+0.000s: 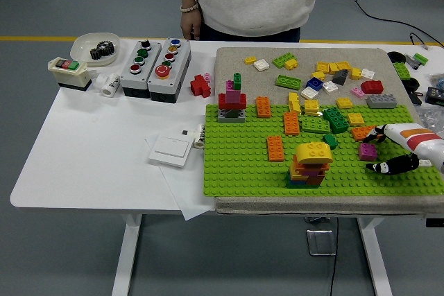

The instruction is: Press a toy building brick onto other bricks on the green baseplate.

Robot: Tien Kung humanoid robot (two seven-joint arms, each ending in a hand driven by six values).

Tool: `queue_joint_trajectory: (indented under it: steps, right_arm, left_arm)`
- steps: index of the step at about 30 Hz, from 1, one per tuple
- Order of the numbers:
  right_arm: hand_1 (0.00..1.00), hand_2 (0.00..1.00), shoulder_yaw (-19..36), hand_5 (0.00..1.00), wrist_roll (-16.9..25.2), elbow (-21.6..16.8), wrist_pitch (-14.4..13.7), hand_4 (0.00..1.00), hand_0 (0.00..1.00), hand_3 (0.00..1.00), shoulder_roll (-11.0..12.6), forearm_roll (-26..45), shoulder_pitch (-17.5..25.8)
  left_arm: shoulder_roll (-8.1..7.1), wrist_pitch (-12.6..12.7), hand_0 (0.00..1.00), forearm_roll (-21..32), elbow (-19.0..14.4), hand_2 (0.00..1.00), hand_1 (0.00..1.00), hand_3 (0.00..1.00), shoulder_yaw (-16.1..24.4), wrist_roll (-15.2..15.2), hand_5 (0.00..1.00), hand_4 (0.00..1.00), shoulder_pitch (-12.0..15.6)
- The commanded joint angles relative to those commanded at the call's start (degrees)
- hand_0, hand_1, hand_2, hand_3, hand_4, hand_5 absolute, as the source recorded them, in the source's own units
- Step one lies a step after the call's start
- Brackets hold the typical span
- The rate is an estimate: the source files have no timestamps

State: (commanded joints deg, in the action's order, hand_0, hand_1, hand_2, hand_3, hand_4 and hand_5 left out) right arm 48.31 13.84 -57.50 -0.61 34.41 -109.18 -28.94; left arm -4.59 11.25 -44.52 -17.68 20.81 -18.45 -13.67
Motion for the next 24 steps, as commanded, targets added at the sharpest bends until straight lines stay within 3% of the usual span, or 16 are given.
queue_joint_trajectory:
  steps: [6,7,12,13,24]
  right_arm:
    - [0.616,0.684,-0.23,0.388,0.04,0.28,-0.29,0.838,0.648,0.661,-0.08,-0.14,-0.11]
    - [0.576,0.651,-0.25,0.391,0.07,0.38,-0.39,0.826,0.577,0.644,-0.10,-0.22,-0.14]
    - [0.576,0.651,-0.45,0.391,0.10,0.70,-0.94,0.826,0.577,0.644,-0.15,-0.54,-0.23]
    - [0.532,0.591,-0.46,0.392,0.08,0.75,-1.05,0.788,0.507,0.606,-0.18,-0.70,-0.23]
    - [0.512,0.576,-0.63,0.395,0.24,1.29,-1.90,0.773,0.476,0.585,-0.44,-1.64,-0.21]
  left_arm:
    - [0.00,-0.01,0.775,-0.06,-0.03,0.738,0.768,0.585,-0.01,-0.02,0.664,0.648,-0.02]
    - [-0.01,-0.02,0.775,-0.08,-0.03,0.739,0.768,0.585,-0.01,-0.03,0.664,0.648,-0.03]
    - [0.00,-0.02,0.775,-0.01,-0.04,0.739,0.768,0.585,-0.07,-0.02,0.664,0.648,-0.02]
    - [0.00,-0.02,0.775,-0.02,-0.04,0.739,0.768,0.585,-0.07,-0.03,0.663,0.647,-0.02]
    - [0.06,-0.06,0.775,-0.16,-0.03,0.740,0.768,0.585,0.02,-0.06,0.663,0.648,0.03]
